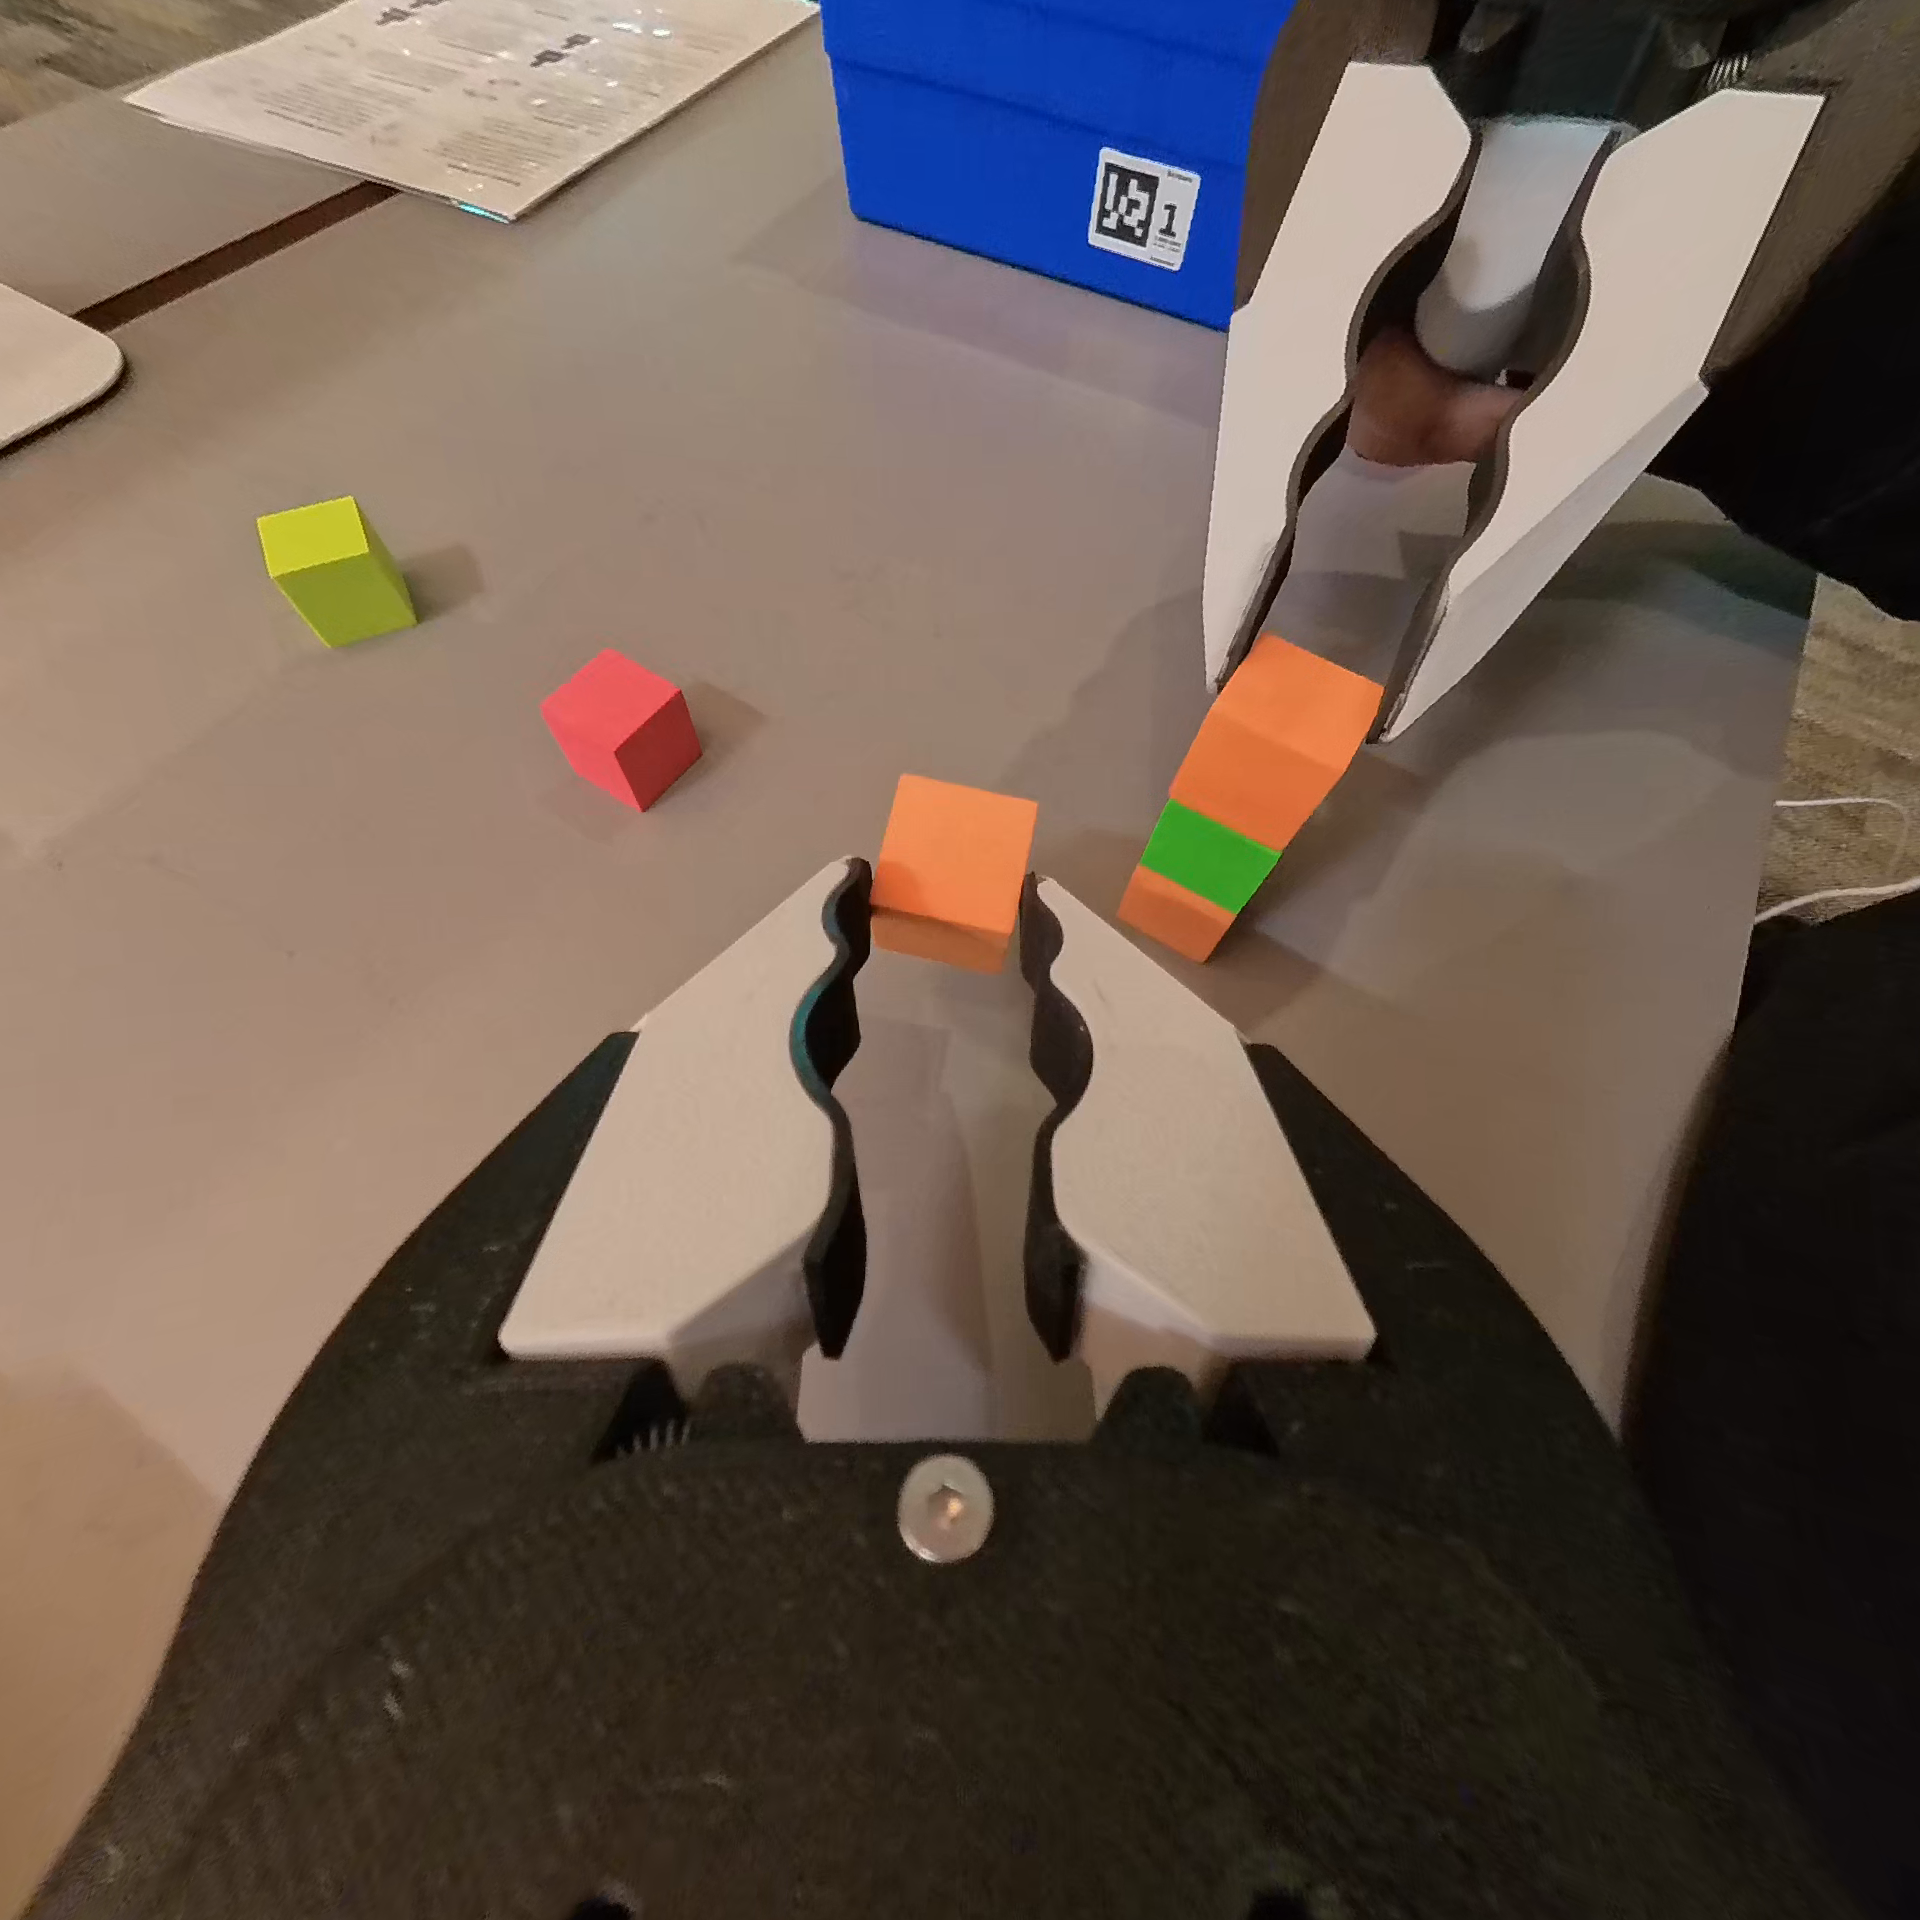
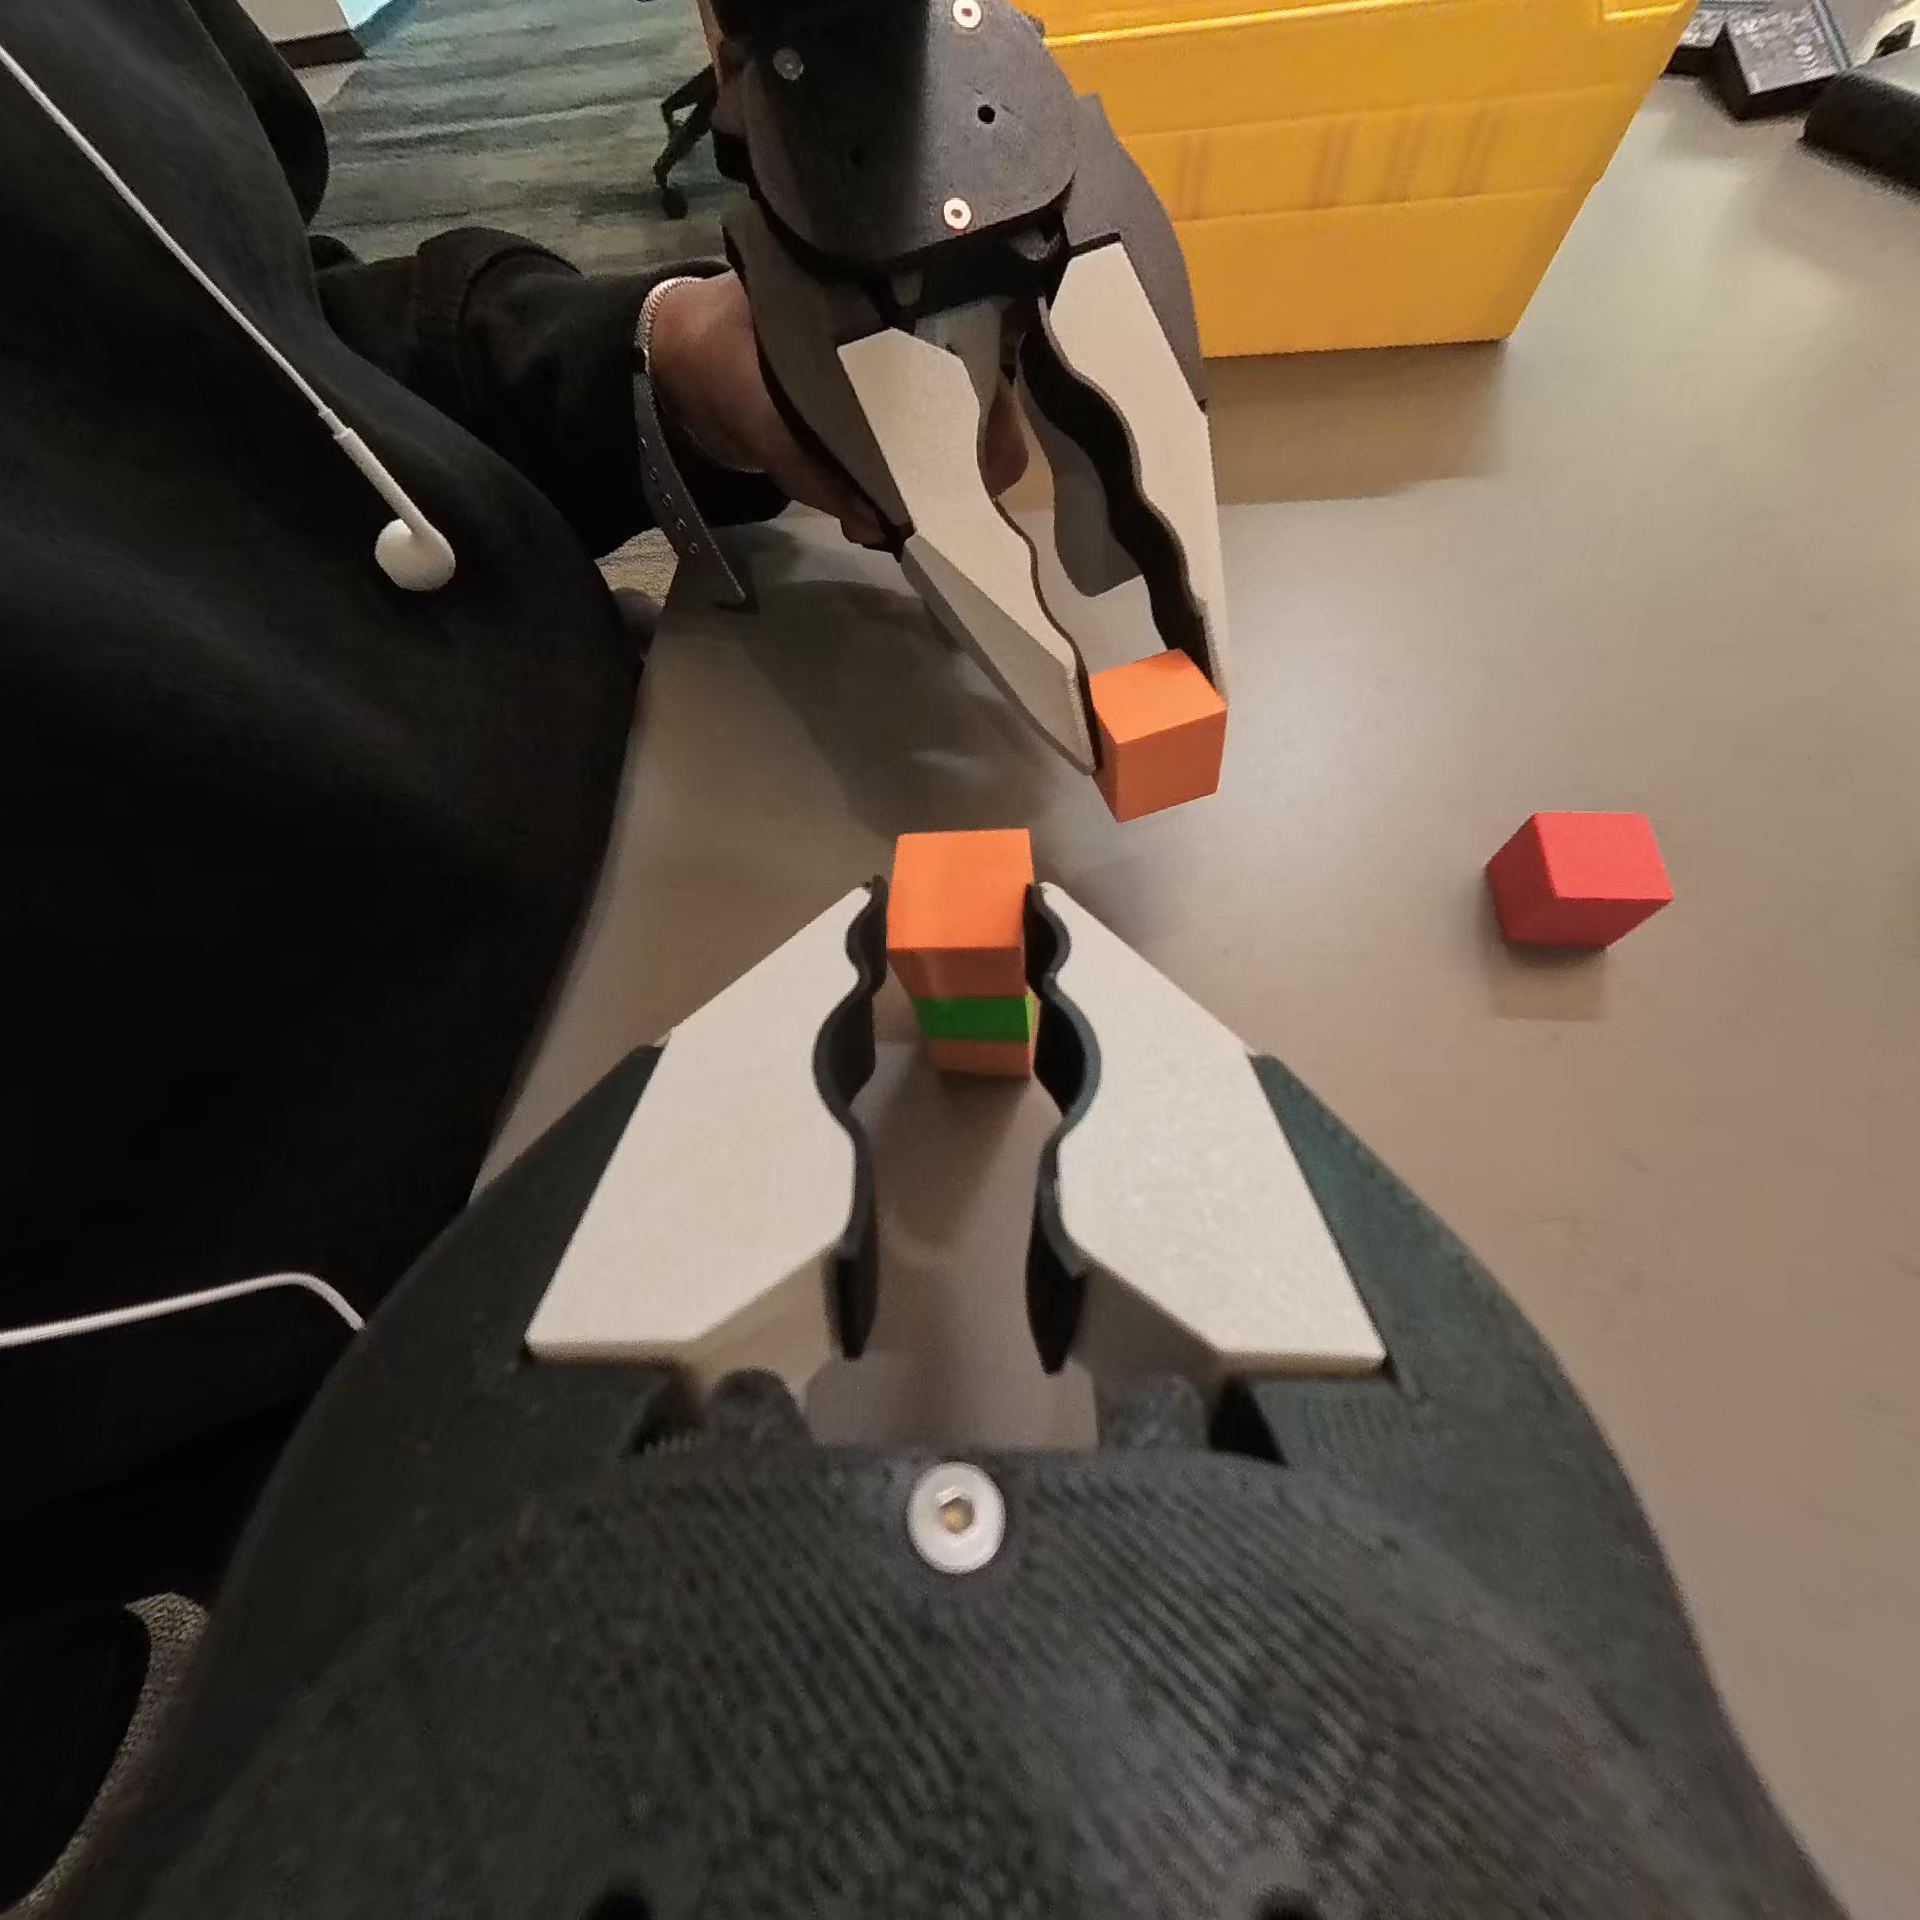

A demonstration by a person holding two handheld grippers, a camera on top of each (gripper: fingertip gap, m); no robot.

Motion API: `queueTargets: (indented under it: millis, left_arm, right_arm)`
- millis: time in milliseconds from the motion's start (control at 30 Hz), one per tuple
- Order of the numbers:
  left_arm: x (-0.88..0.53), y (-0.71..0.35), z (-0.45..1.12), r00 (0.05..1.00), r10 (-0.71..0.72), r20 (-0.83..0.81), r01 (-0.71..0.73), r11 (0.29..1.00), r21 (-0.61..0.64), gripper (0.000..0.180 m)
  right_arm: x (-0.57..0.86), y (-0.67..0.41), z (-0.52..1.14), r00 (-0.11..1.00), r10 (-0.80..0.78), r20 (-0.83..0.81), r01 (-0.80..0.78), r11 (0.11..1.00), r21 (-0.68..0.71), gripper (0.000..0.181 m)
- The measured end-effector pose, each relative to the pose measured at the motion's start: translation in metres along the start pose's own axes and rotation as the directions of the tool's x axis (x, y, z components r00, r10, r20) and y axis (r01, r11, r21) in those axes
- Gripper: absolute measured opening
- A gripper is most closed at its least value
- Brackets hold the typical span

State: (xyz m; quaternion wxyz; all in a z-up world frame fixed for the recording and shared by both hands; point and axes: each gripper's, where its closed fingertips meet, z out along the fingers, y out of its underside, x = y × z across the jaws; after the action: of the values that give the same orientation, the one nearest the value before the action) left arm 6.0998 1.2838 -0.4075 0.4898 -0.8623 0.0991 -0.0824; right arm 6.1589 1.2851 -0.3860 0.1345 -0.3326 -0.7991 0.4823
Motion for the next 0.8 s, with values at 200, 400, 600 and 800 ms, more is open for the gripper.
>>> queueTargets:
  millis: [200,400,600,800]
  left_arm:
    - [0.0,0.0,-0.001,1.0,0.003,0.004,-0.003,1.0,-0.001,0.025]
    - [0.003,-0.007,-0.004,1.0,0.001,-0.007,-0.001,1.0,0.025,0.025]
    - [0.021,-0.029,-0.012,0.995,0.002,-0.097,0.007,0.995,0.096,0.025]
    - [0.026,-0.037,-0.012,0.993,0.01,-0.122,0.003,0.994,0.111,0.025]
  right_arm:
    - [0.0,0.0,0.001,1.0,0.003,-0.003,-0.003,1.0,-0.003,0.024]
    - [0.0,0.006,0.004,0.999,0.035,-0.008,-0.035,0.999,-0.012,0.052]
    - [0.01,0.004,-0.008,0.993,0.078,-0.085,-0.071,0.994,0.077,0.052]
    - [0.004,0.002,-0.016,0.991,0.094,-0.093,-0.081,0.988,0.134,0.05]
